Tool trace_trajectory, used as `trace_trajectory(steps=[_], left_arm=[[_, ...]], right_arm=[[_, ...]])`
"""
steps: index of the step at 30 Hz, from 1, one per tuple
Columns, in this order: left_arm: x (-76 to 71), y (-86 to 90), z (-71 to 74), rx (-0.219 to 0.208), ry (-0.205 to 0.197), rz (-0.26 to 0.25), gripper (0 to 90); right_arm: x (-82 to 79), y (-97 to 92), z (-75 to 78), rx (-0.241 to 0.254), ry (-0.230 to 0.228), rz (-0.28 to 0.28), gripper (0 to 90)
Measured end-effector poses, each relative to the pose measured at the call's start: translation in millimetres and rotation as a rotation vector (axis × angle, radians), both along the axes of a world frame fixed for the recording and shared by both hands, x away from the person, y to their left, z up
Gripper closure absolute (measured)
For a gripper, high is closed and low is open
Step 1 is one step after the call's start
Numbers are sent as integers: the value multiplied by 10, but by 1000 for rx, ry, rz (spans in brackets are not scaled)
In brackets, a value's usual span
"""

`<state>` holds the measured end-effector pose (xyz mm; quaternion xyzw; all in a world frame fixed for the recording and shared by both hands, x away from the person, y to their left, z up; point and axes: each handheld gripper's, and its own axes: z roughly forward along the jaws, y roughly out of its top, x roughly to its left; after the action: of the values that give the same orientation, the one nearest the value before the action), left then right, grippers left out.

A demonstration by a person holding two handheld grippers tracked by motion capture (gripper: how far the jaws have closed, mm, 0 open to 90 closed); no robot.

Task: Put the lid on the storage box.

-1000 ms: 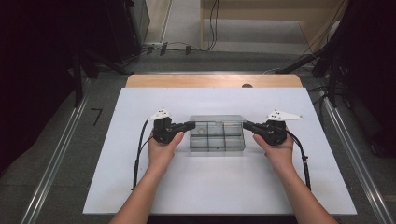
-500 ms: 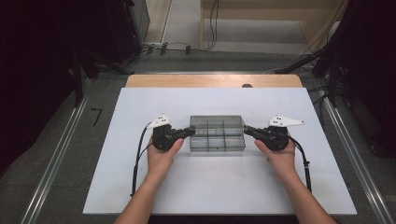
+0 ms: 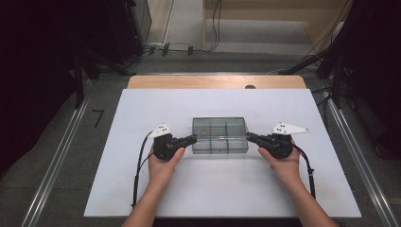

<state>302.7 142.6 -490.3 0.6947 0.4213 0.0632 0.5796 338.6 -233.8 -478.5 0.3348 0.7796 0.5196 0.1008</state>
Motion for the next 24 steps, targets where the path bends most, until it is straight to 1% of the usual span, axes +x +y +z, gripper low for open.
trace_trajectory(steps=[6,10,13,16,18,20,22,23,24], left_arm=[[-43,-6,-28,22,2,-11,899],[-67,13,-56,22,11,-2,899],[-92,19,-79,33,17,6,899],[-114,17,-91,36,19,5,898],[-129,10,-104,45,20,8,898],[-150,1,-115,61,12,17,898],[-179,-15,-106,89,-5,21,898],[-192,-24,-98,97,-7,20,898],[-206,-28,-95,92,-8,17,898]], right_arm=[[-40,-4,-43,-6,5,3,880],[-67,-20,-62,-6,11,-1,879],[-86,-25,-82,-9,17,-5,880],[-100,-21,-103,-17,16,-2,880],[-115,-14,-108,-27,15,-4,879],[-129,-13,-118,-28,19,-6,880],[-141,-15,-134,-32,20,-3,880],[-149,-17,-140,-29,20,-4,879],[-159,-22,-139,-28,27,-8,879]])
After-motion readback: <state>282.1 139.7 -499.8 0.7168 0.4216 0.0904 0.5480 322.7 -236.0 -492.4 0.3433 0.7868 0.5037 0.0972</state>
